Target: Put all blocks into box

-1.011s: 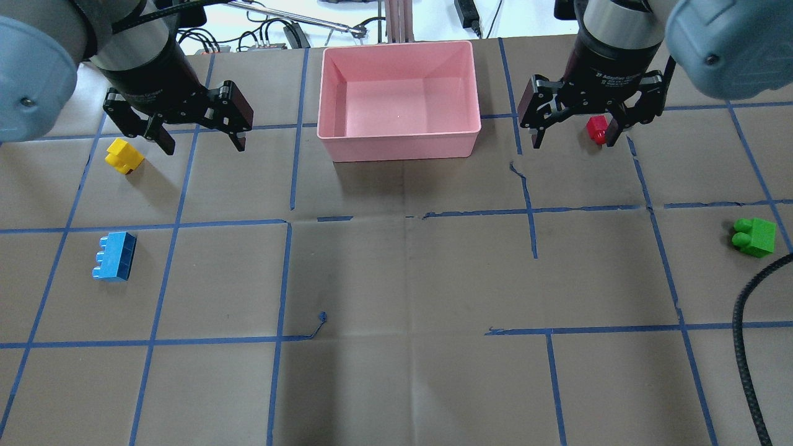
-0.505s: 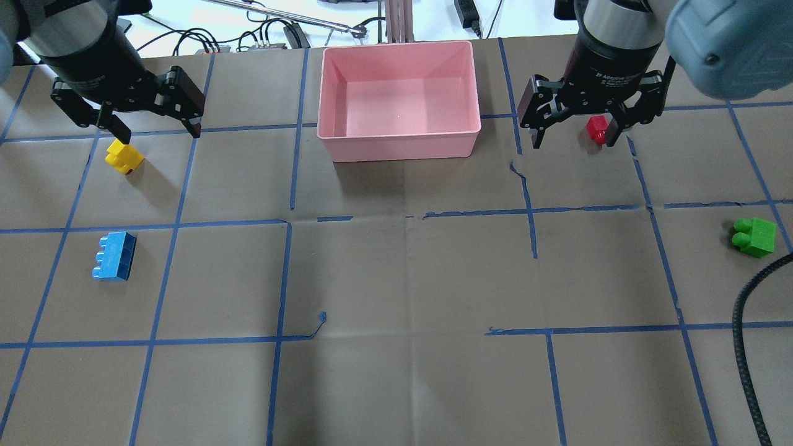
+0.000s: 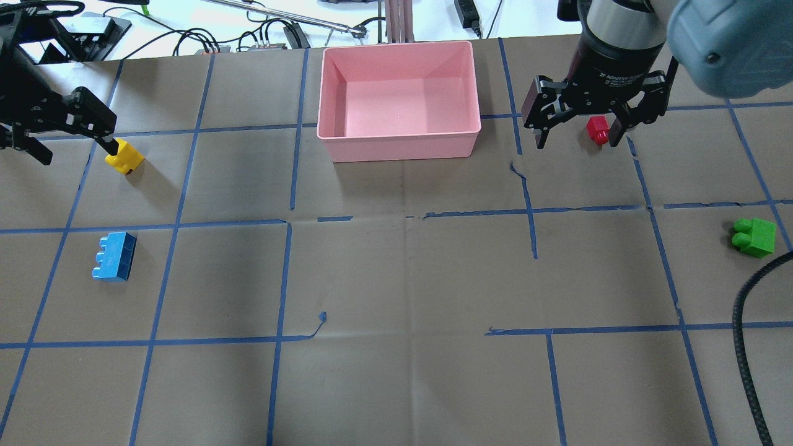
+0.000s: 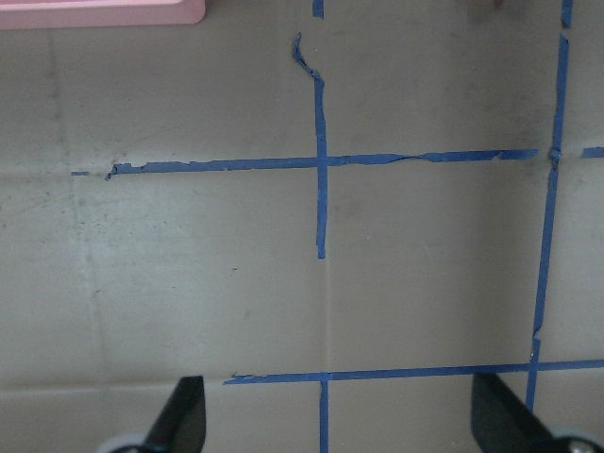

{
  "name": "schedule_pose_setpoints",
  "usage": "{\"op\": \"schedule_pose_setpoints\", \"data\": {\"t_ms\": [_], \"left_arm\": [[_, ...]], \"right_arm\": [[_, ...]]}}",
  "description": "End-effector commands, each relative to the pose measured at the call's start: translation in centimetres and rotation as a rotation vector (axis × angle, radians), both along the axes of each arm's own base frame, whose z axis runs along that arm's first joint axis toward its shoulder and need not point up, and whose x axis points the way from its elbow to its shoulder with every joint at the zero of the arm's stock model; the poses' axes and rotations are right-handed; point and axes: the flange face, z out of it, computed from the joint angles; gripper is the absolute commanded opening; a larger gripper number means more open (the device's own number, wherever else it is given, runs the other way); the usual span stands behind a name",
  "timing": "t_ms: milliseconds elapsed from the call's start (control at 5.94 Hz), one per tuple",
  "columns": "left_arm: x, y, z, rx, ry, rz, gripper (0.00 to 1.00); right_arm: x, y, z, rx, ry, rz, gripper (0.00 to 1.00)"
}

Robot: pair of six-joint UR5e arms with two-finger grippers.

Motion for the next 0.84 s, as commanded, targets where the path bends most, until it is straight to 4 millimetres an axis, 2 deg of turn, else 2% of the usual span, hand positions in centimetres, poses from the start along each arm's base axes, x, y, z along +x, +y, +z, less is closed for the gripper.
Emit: {"op": "schedule_pose_setpoints", "data": {"t_ms": [0, 168, 337, 674], "left_arm": [[5.4, 0.5, -4.7, 0.01, 0.027, -0.122, 0.99], [6.0, 0.3, -9.0, -0.034, -0.003, -0.116, 0.99], [7.3, 0.5, -13.9, -0.031, -0.011, -0.105, 0.99], [8.7, 1.9, -20.1, 0.052, 0.053, -0.063, 0.98]], "right_arm": [[-8.5, -1.7, -0.3, 0.008, -0.011, 0.064, 1.0], [-14.9, -1.9, -0.5, 0.016, -0.025, 0.135, 1.0], [-19.4, -1.5, -1.2, 0.029, -0.043, 0.228, 1.0], [-25.1, -0.6, -3.3, 0.037, -0.071, 0.466, 1.0]]}}
